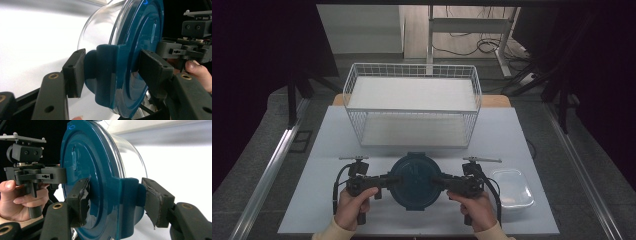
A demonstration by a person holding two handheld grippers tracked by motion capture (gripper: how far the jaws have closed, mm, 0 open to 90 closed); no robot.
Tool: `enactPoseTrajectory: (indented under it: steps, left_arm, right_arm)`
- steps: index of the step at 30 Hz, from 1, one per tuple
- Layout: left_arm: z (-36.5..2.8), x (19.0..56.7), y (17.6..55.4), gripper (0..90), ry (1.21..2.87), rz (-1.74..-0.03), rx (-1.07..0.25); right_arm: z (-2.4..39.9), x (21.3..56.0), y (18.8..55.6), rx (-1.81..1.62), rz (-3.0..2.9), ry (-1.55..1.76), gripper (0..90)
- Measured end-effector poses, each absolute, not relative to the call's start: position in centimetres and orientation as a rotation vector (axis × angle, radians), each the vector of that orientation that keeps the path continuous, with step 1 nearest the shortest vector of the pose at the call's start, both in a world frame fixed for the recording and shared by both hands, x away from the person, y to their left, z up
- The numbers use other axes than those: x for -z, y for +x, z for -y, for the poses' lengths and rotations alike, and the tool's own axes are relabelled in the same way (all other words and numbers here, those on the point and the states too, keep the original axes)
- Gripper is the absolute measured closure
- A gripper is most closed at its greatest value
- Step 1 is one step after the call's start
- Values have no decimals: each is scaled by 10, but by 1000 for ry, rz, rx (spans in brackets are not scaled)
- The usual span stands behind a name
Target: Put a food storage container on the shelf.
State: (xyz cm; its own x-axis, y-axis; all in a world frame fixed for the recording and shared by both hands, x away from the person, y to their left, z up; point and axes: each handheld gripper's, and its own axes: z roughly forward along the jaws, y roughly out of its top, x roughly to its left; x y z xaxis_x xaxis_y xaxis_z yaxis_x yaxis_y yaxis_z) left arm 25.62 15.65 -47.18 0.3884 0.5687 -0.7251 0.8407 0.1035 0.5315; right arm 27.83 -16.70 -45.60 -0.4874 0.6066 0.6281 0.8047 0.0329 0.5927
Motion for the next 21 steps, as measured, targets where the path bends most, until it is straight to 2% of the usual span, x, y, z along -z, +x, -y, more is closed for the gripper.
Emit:
enactPoseTrajectory:
  steps: [21]
  left_arm:
    - [-160, 445, 271, 401, 1622, -1250, 282]
  right_arm:
    - [162, 432, 288, 1482, 2146, -1438, 411]
